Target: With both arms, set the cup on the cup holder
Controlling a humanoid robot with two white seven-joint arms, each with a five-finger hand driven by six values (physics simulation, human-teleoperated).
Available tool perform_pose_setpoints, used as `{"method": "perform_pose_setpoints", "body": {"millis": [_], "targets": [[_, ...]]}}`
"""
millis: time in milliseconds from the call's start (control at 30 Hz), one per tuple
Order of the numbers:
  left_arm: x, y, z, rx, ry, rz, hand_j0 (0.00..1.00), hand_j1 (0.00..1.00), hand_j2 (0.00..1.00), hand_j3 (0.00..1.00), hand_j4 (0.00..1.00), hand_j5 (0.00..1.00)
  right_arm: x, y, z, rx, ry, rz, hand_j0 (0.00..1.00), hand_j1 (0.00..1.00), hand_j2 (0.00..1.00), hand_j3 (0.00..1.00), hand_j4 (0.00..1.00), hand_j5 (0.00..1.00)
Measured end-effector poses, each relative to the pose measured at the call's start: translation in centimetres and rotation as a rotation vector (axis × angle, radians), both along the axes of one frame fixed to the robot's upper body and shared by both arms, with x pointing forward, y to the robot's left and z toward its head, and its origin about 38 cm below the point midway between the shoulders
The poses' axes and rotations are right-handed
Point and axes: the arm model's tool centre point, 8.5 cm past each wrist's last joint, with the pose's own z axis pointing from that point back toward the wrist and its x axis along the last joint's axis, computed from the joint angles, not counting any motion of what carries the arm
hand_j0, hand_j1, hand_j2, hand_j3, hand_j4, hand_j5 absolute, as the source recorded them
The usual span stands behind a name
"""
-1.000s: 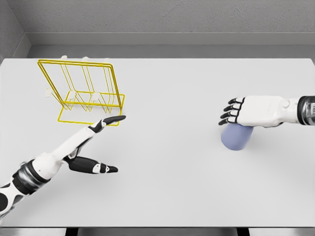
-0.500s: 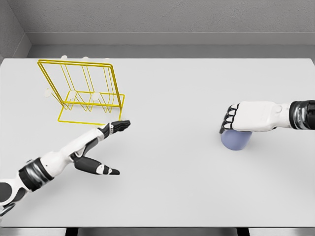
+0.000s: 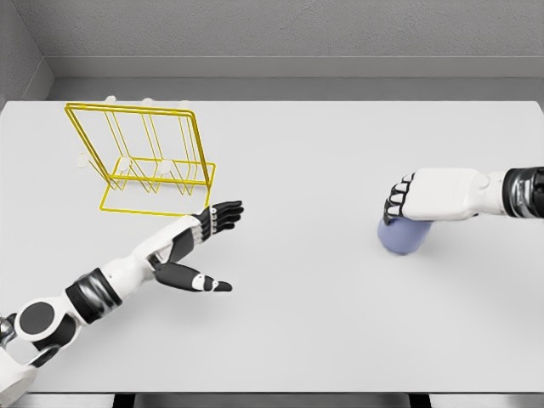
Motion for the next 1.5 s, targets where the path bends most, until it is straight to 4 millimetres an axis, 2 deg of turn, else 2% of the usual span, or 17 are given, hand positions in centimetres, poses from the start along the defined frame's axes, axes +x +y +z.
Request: {"method": "perform_pose_setpoints", "body": {"millis": [233,300,433,1033,1500], "targets": [[0.5,-0.6,-0.2,-0.024,0.047,0.016,1.0,1.0,1.0,1.0,1.0,1.0,-0.1,0.5,1.6,0.004,-0.039,0.025,0.53,0.53,0.53,0.53,0.53,0.53],[0.6,-0.5,-0.6,-0.02,0.055,0.025,1.0,1.0,1.0,1.0,1.0,1.0,0.1,0.9,2.5,0.008,-0.06,0.035,0.53,0.53,0.53,0.53,0.53,0.53],[0.9,-0.2,-1.4,-0.01,0.066,0.04,1.0,1.0,1.0,1.0,1.0,1.0,0.1,1.4,2.9,0.018,-0.069,0.047,0.53,0.53,0.53,0.53,0.53,0.53],[1.1,-0.2,-2.5,-0.006,0.086,0.057,1.0,1.0,1.0,1.0,1.0,1.0,0.5,8.5,2.8,0.129,-0.078,0.192,0.51,0.51,0.51,0.51,0.51,0.51],[1.3,-0.1,-2.4,-0.007,0.084,0.062,1.0,1.0,1.0,1.0,1.0,1.0,-0.4,13.0,1.4,0.169,-0.034,0.294,0.51,0.51,0.51,0.51,0.51,0.51]]}}
